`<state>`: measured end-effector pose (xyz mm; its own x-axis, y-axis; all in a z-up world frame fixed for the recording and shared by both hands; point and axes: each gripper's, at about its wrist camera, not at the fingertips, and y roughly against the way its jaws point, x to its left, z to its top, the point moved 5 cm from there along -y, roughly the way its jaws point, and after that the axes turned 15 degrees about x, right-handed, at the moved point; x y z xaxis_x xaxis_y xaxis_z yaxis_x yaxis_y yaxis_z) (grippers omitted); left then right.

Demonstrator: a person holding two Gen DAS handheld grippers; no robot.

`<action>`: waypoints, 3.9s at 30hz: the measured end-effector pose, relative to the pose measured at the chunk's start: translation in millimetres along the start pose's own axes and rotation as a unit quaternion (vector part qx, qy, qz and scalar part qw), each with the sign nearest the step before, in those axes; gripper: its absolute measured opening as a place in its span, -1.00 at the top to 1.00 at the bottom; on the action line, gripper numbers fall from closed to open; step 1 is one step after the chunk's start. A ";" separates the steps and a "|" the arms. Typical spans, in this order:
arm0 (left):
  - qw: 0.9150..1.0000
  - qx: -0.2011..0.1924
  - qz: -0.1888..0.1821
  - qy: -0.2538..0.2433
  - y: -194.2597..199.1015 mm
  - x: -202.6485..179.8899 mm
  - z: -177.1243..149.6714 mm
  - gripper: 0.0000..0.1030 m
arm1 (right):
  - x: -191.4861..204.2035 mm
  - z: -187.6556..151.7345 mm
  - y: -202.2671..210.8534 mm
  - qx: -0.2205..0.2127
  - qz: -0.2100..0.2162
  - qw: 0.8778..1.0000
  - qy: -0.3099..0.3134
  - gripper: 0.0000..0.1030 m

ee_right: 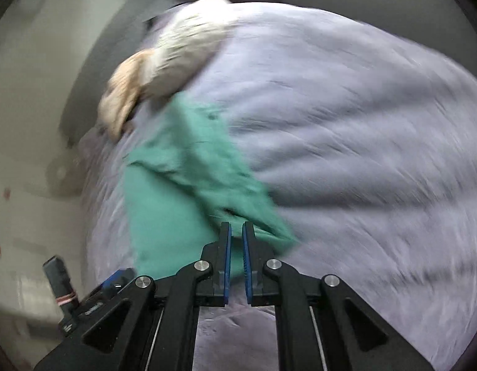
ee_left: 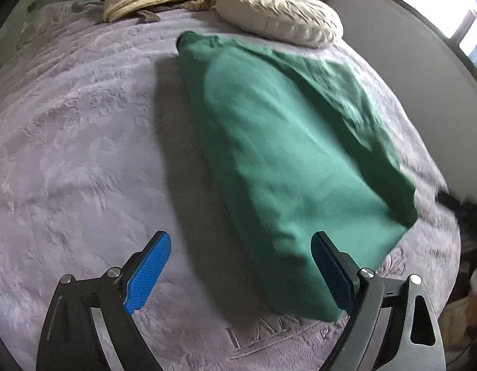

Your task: Fold large clothes

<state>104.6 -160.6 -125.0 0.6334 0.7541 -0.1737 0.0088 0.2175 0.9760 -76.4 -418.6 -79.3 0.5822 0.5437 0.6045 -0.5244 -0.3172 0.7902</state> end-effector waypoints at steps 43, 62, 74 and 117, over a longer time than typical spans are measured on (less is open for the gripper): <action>0.999 0.026 0.013 0.033 -17.8 7.1 -21.3 -0.99 | 32.7 49.2 -51.2 0.149 0.003 0.978 0.143 0.77; 0.995 0.071 0.020 0.063 -24.9 8.9 -7.9 -0.99 | -11.1 24.3 -42.5 0.161 0.015 0.983 0.088 0.93; 0.994 0.078 0.021 0.074 -31.5 0.6 4.6 -0.99 | -18.1 50.4 -48.7 0.157 0.001 0.986 0.063 0.90; 0.973 0.085 -0.195 0.084 -75.3 -6.5 73.2 -0.99 | 17.1 158.2 -153.9 0.251 0.184 0.945 0.098 -0.65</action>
<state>156.5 -227.2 -187.8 0.4204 0.7286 -0.5407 0.3598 0.4132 0.8366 112.5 -483.4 -174.7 0.2655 0.4428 0.8564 -0.2789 -0.8151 0.5078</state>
